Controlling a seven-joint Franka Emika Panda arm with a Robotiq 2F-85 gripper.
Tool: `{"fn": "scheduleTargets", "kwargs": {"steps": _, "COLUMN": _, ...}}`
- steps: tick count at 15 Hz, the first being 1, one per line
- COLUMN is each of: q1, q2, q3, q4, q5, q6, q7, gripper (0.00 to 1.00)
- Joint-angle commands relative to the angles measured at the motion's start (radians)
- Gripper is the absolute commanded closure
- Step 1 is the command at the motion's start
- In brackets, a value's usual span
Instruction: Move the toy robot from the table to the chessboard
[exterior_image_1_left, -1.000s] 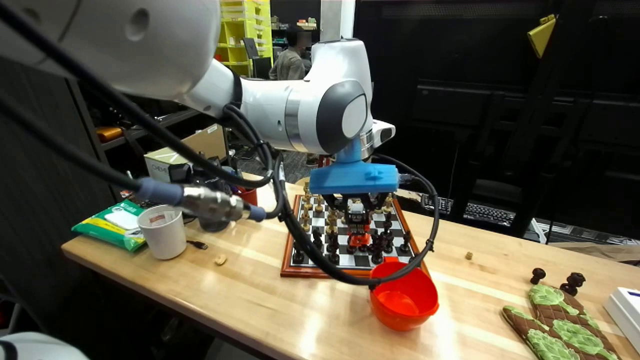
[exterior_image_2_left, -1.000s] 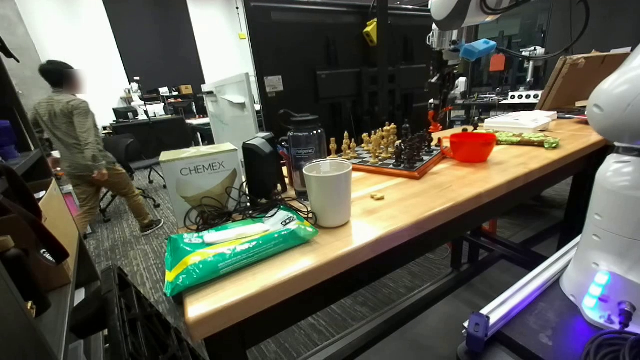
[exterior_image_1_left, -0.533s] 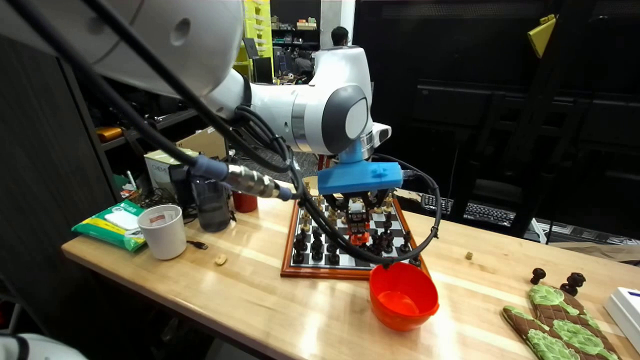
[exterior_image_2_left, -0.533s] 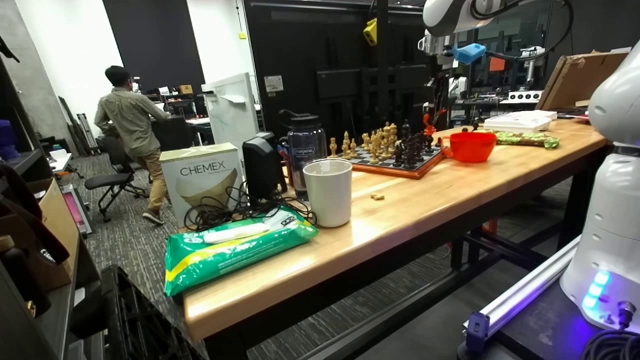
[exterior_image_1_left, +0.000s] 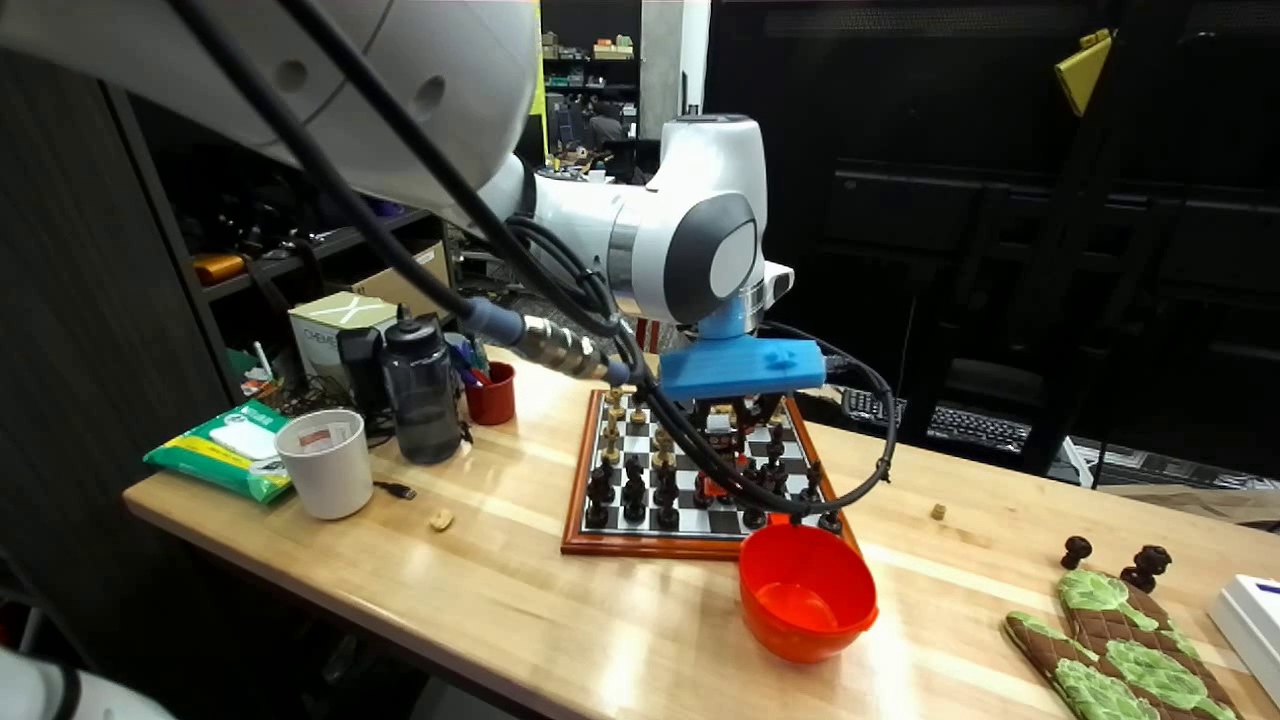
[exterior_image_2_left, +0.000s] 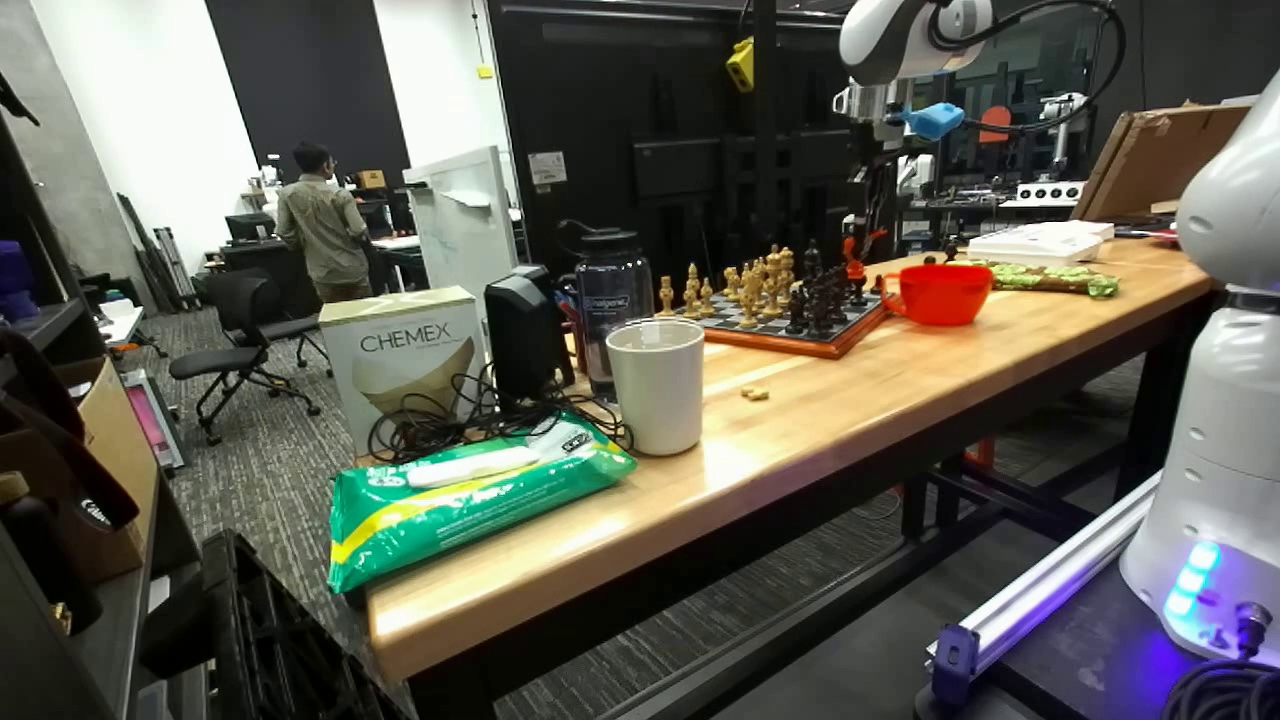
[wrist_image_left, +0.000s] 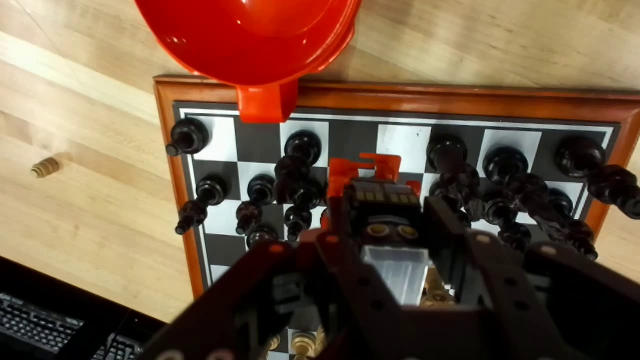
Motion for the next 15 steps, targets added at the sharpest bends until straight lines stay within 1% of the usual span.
{"fn": "scheduleTargets", "kwargs": {"steps": 1, "q1": 0.009, "q2": 0.030, "q3": -0.018, "q4": 0.027, "q5": 0.062, "q6": -0.003, "q7": -0.065, "gripper": 0.84}}
{"fn": "scheduleTargets", "kwargs": {"steps": 5, "q1": 0.002, "q2": 0.057, "q3": -0.018, "q4": 0.035, "q5": 0.100, "q6": -0.006, "q7": -0.091, "gripper": 0.84}}
{"fn": "scheduleTargets", "kwargs": {"steps": 11, "q1": -0.007, "q2": 0.079, "q3": -0.022, "q4": 0.040, "q5": 0.119, "q6": -0.003, "q7": -0.109, "gripper": 0.84}}
{"fn": "scheduleTargets", "kwargs": {"steps": 15, "q1": -0.016, "q2": 0.117, "q3": -0.024, "q4": 0.053, "q5": 0.125, "q6": 0.006, "q7": -0.116, "gripper": 0.84}}
